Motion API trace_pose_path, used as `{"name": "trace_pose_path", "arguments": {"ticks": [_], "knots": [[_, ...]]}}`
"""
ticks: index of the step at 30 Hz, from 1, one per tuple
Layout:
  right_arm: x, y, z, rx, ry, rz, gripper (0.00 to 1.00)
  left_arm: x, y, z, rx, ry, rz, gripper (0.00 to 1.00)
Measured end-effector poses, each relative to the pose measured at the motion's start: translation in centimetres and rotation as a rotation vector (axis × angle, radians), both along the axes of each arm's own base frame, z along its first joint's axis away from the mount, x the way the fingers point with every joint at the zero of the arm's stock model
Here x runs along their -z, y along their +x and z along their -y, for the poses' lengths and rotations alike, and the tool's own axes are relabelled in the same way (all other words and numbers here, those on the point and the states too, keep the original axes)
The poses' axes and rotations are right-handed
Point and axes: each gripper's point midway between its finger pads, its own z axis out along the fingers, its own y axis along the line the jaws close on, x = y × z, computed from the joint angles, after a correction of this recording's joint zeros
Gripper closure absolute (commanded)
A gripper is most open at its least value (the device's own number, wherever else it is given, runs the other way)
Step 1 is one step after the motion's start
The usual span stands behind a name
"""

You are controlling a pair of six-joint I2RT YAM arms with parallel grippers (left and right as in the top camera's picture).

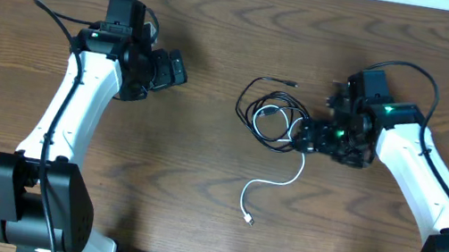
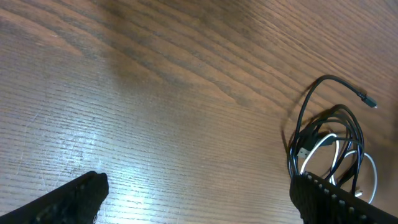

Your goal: Untangle cables

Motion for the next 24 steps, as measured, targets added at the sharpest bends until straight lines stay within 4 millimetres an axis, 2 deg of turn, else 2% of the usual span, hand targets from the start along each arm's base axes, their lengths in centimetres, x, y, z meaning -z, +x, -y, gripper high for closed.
{"name": "trace_pose_path", "arguments": {"ticks": [4, 8, 13, 16, 20, 24], "knots": [[-2.5, -0.9, -3.5, -0.035, 0.267, -0.053, 0.01, 0.0, 0.0, 0.0, 0.000, 0.000, 0.000, 0.02], [-4.3, -0.4, -3.9, -0.010, 0.412, -0.064, 0.01, 0.0, 0.0, 0.0, 0.000, 0.000, 0.000, 0.02], [-5.6, -1.1, -2.1, 0.156, 0.515, -0.225, 0.01, 0.0, 0.0, 0.0, 0.000, 0.000, 0.000, 0.02], [-5.8, -0.3, -1.4, 0.191, 0.535, -0.211, 0.01, 0.0, 0.0, 0.0, 0.000, 0.000, 0.000, 0.02], [-3.5, 1.1, 0.9, 0.249, 0.364, -0.146, 0.01, 0.0, 0.0, 0.0, 0.000, 0.000, 0.000, 0.02], [-1.1, 2.0, 5.1, 0.394, 0.154, -0.132, 0.01, 0.0, 0.0, 0.0, 0.000, 0.000, 0.000, 0.02]]}}
